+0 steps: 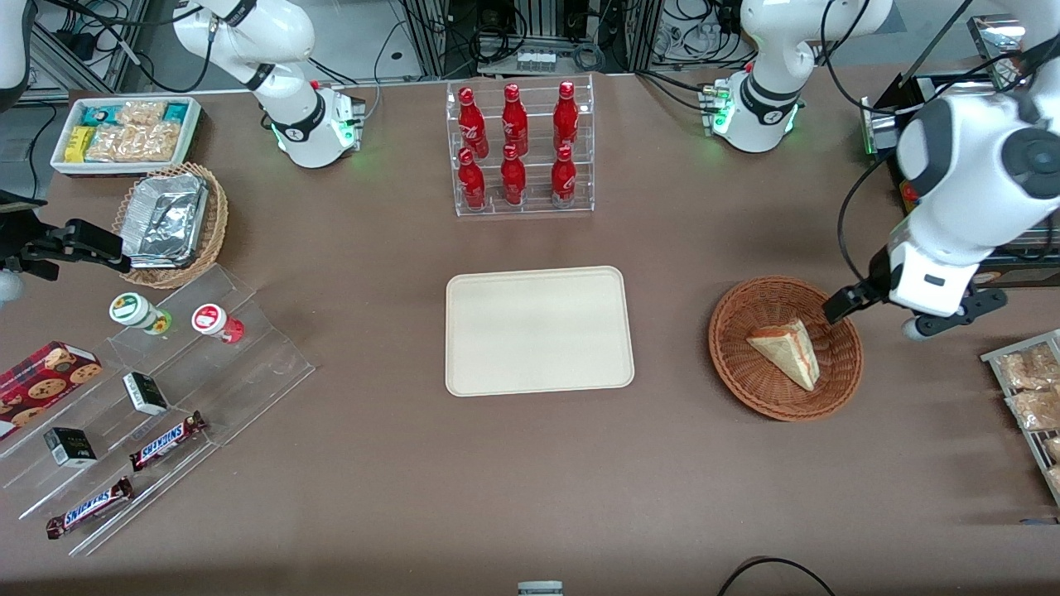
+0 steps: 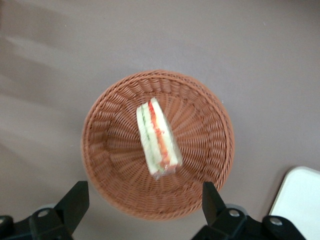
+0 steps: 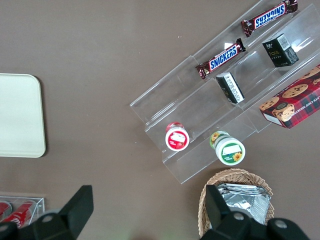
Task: Place sandwich from basket to tray
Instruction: 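Move the left gripper over the wrapped sandwich in the wicker basket, then lower the left gripper and close it on the sandwich's wrapped edge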
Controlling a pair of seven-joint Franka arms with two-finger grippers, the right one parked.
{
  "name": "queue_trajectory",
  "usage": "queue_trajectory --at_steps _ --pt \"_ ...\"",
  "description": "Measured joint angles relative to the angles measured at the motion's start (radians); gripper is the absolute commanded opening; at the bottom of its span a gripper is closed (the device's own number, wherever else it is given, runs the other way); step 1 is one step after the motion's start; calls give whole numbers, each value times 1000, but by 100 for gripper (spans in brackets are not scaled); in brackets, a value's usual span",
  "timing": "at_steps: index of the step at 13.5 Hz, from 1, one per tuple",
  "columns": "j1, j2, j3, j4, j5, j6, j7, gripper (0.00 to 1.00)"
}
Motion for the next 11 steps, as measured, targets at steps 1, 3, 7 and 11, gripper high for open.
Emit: queue_trajectory --at_steps 1,3,7,11 --pt "0 5 0 -43 0 62 -43 100" --pt "-1 28 -1 -91 0 127 -97 100" --pt "-5 101 -6 -101 0 195 -173 100" --pt "-9 146 -24 -102 0 230 -213 100"
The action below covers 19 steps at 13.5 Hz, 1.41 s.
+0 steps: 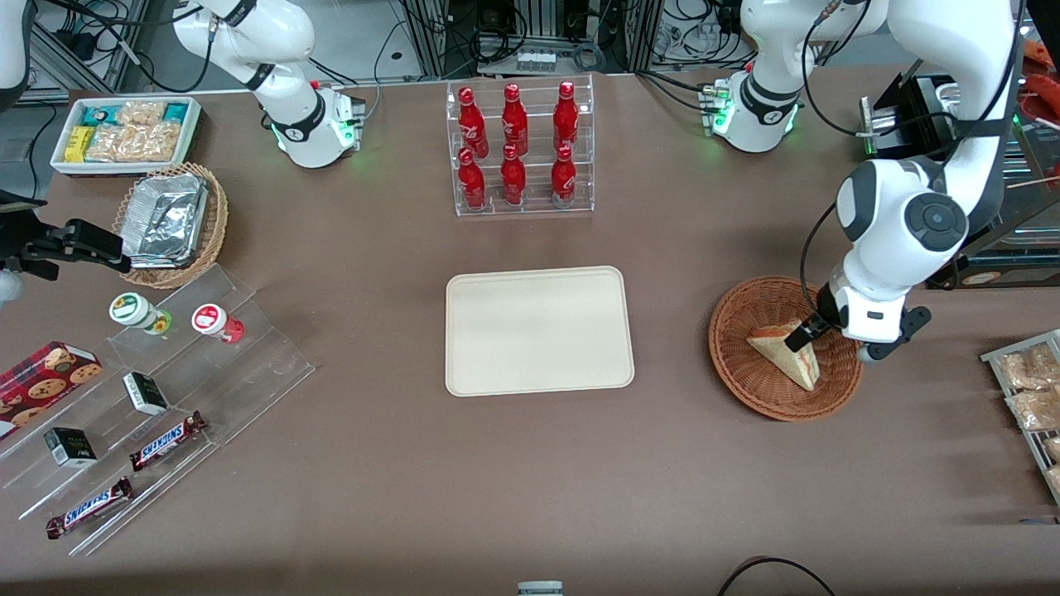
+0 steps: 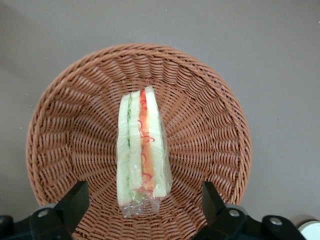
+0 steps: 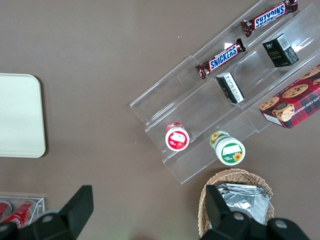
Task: Place sandwich from basket to tray
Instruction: 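Lower the left gripper and close it on the sandwich's wrapped edge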
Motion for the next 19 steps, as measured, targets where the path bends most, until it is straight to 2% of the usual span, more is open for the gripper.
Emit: queue_trajectory --at_steps 6,14,15,16,17,18,19 --pt "-1 18 -4 -17 0 8 -5 100" --pt "-1 64 -4 -62 0 101 -5 98" --pt "-1 69 -3 -62 0 107 -5 87" --pt "-1 72 -3 -62 0 110 -5 59" --pt "-1 74 -3 -62 0 112 -6 26" --pt "-1 74 -2 -62 0 113 -6 1" --pt "-1 74 -2 -62 0 114 -6 0"
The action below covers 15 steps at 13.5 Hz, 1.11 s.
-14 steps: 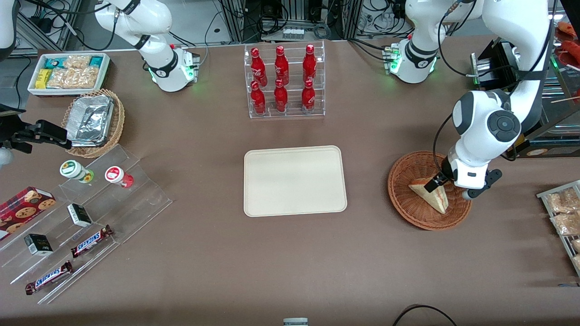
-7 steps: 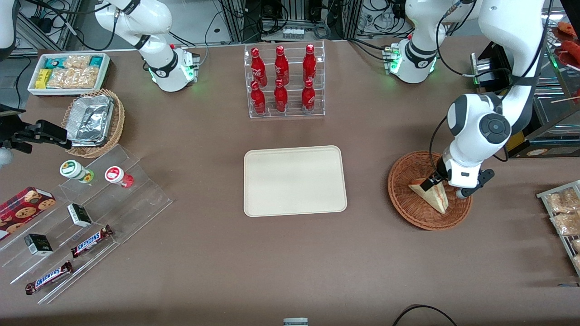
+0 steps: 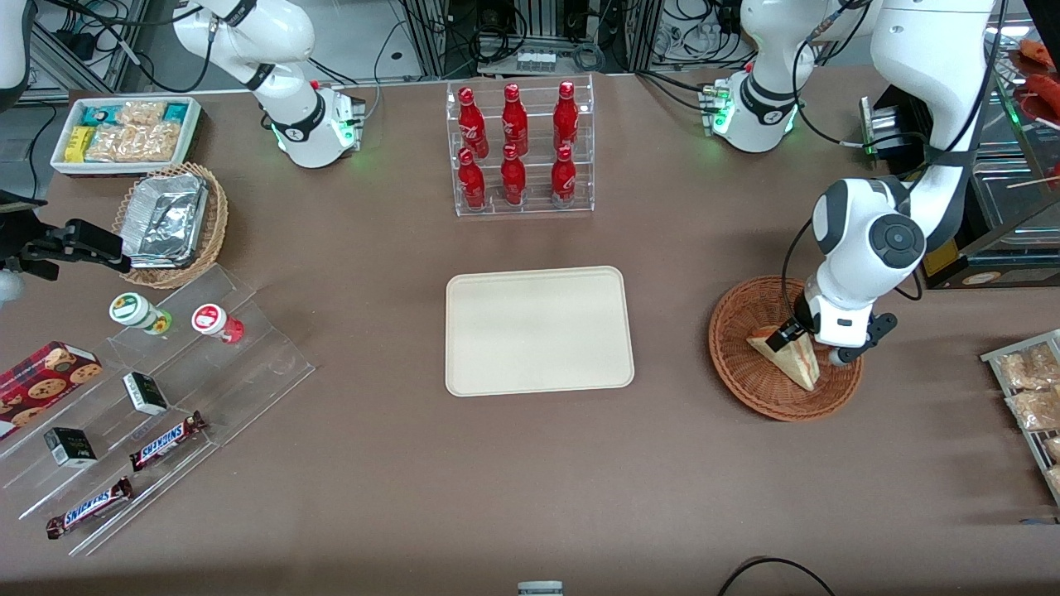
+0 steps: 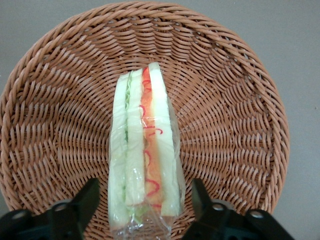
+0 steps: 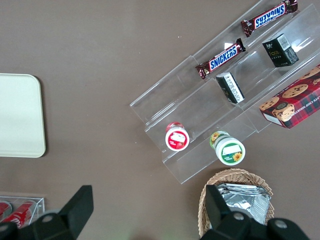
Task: Place sandwich from basket to tray
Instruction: 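Lower the left gripper and close it on the sandwich's wrapped edge, then lift the sandwich and carry it with the left gripper over the tray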
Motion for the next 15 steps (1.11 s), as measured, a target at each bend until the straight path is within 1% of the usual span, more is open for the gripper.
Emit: queue_trajectory --at_steps 6,7,8,10,12,15 --pt "0 -12 1 12 2 4 1 0" --pt "0 -25 0 18 12 -7 3 0" --pt "0 -44 -3 34 38 -50 4 0" --pt "0 -84 -32 105 72 -216 4 0" --pt "-1 -110 -87 223 78 -404 4 0" --pt "-3 -114 -190 386 79 -594 1 0"
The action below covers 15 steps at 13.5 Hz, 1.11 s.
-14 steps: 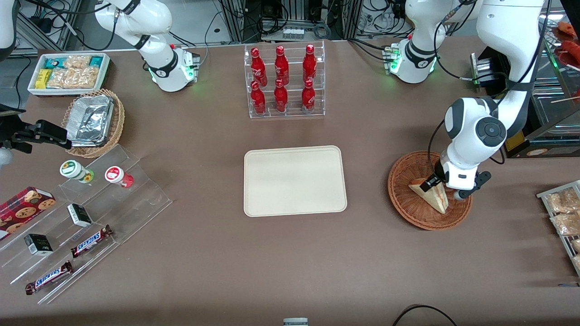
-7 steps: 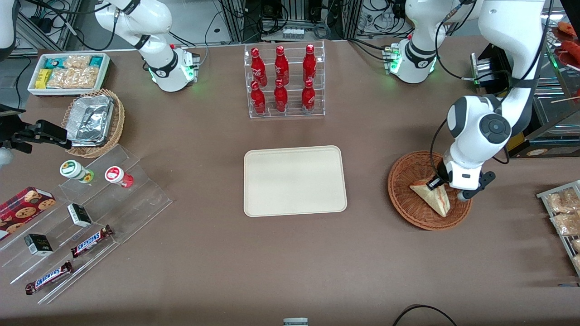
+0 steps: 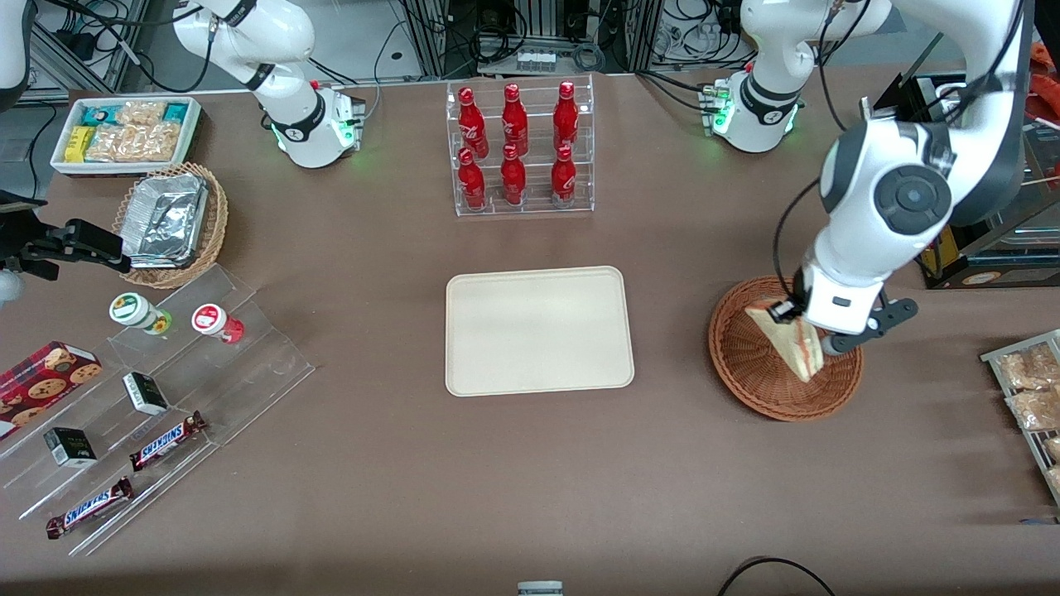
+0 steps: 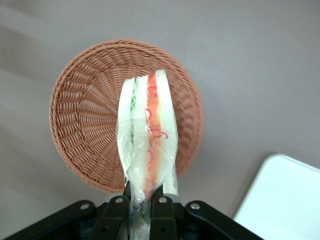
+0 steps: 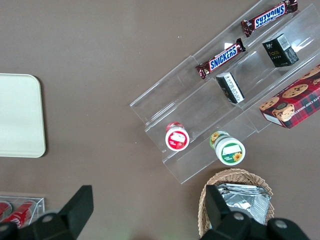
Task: Place sandwich from basket to tray
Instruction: 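Lift the sandwich and carry it with the left gripper over the tray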
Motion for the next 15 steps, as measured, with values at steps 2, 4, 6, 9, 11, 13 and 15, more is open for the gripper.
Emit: queue_trajectory --at_steps 2,4,6,9,11,13,15 --pt "-2 5 -75 49 0 -39 -3 0" --pt "-3 13 -138 61 1 -41 -6 0" --pt "-4 27 -190 75 1 -41 -7 0" --pt "-4 76 -274 118 11 -40 -48 0" --pt "-5 141 -339 156 64 -40 -109 0" --pt "-20 227 -404 192 149 -34 -187 0" --pt "-87 323 -421 236 231 -21 -254 0"
